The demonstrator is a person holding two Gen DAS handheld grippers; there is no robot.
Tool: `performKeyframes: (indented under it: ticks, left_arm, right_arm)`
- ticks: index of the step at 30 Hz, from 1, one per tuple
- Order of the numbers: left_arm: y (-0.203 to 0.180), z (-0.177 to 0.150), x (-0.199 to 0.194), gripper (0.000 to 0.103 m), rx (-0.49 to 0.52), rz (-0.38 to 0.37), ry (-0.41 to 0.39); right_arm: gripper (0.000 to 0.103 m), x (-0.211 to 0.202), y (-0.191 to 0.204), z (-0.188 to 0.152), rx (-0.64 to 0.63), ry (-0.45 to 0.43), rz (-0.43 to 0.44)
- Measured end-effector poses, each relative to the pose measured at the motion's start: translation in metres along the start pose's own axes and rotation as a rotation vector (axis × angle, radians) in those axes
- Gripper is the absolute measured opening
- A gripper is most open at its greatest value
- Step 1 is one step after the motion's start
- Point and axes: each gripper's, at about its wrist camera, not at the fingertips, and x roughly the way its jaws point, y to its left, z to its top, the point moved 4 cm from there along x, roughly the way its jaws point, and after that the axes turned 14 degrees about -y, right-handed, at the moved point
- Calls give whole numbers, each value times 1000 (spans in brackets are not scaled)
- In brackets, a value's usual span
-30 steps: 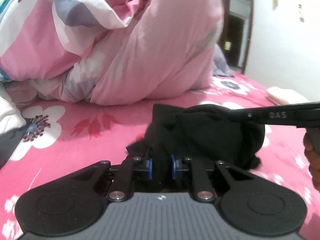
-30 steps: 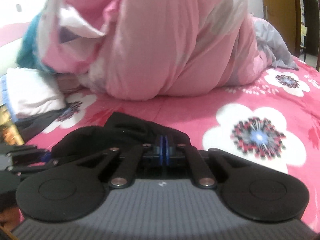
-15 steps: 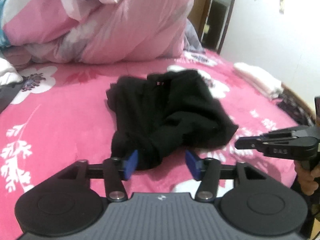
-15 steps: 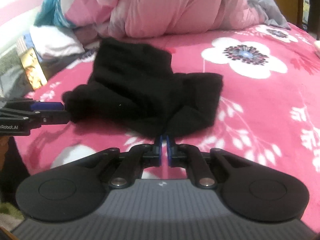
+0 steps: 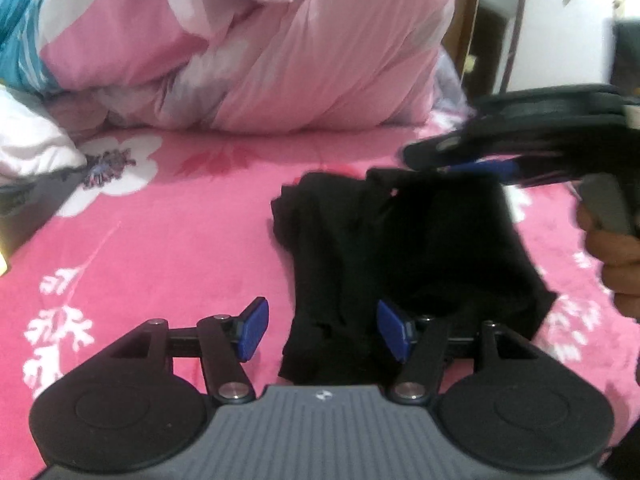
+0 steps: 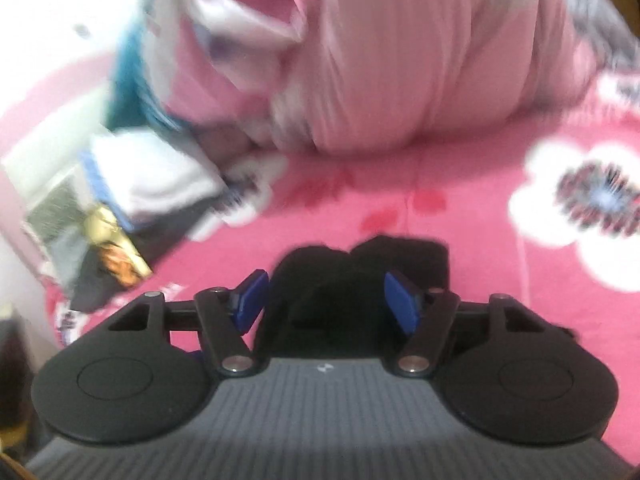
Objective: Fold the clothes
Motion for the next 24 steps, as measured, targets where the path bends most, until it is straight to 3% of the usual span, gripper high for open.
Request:
performKeyframes:
  ticks: [1,2,4,9,13,18,20,24]
  left_arm:
    - [0,-3,3,59,-8,2,15]
    - [1,-6,3,59,-15,-4,22]
    - [3,-12,4,59,-27,-14,37]
    - [11,-21,-1,60,-43,-37,52]
    - [15,-23,-10,60,-58,-47,56]
    - [14,-20,-22,61,-66,-64,58]
    - [13,-17,-23,62,-60,-69,53]
    - [9,-12,-21,64,-44,-70,49]
  right_arm:
    - [8,9,-4,-6,10,28,-31]
    - [5,18,-8,-12,19,56,-62]
    - [4,7,-14,-18,67,24,-71]
    - [4,-83,-15,-40,66,-107,-111]
    - [4,-136,-29,-88,147,-79,-180]
    - [3,-168,-43,-152,256,-15,-239]
    - [5,-176,-44,-160,270,-26,-226]
    - [19,-195,-44,-145,219,-68,-172]
